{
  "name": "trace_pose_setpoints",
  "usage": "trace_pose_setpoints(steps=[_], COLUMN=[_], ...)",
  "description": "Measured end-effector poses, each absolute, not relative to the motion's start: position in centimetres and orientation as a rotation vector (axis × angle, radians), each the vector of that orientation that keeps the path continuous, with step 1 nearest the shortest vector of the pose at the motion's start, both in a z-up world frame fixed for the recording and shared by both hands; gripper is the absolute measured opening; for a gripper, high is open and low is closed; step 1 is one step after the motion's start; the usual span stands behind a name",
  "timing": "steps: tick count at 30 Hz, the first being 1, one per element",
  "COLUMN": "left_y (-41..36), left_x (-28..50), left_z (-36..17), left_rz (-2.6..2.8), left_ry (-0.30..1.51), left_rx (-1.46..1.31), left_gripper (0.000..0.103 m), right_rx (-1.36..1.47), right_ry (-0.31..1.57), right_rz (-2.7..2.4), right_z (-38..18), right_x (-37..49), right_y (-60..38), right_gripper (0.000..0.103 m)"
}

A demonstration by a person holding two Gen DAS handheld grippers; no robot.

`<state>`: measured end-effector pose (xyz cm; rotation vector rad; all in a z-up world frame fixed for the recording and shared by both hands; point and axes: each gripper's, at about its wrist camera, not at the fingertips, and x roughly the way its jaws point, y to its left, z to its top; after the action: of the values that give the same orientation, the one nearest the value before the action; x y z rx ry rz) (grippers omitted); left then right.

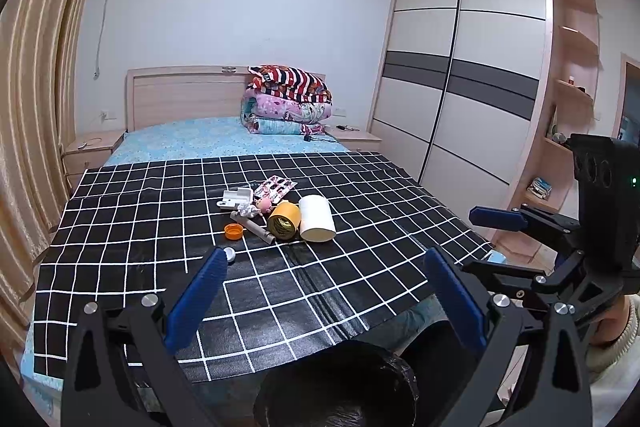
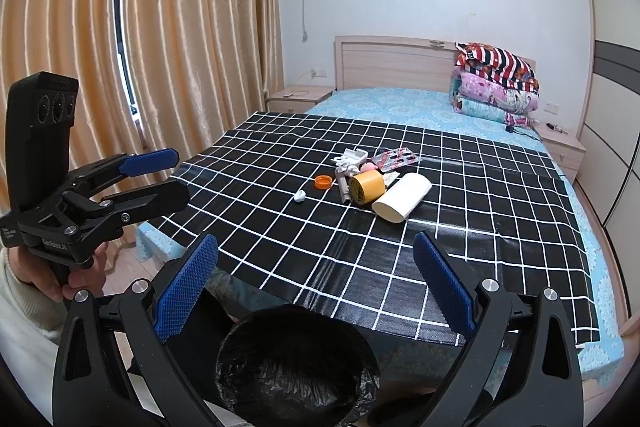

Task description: Collect trash

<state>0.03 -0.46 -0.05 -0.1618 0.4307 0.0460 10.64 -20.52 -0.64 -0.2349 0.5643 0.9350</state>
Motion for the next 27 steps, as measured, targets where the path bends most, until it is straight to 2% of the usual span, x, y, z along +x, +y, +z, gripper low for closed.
trace_pose_setpoints(steps=[27], left_y=[-0.42], left_x=[-0.12], left_z=[-0.12], left_rz=[0.051], left_ry=[0.425], left_rx=[-0.164], left_gripper=[0.095], right_rx=[-0.223], right_ry=[0.568], right_rz=[0.922], right_z=[-0.66], right_x=[11.16], right_y=[-20.68], right_gripper=[0.099])
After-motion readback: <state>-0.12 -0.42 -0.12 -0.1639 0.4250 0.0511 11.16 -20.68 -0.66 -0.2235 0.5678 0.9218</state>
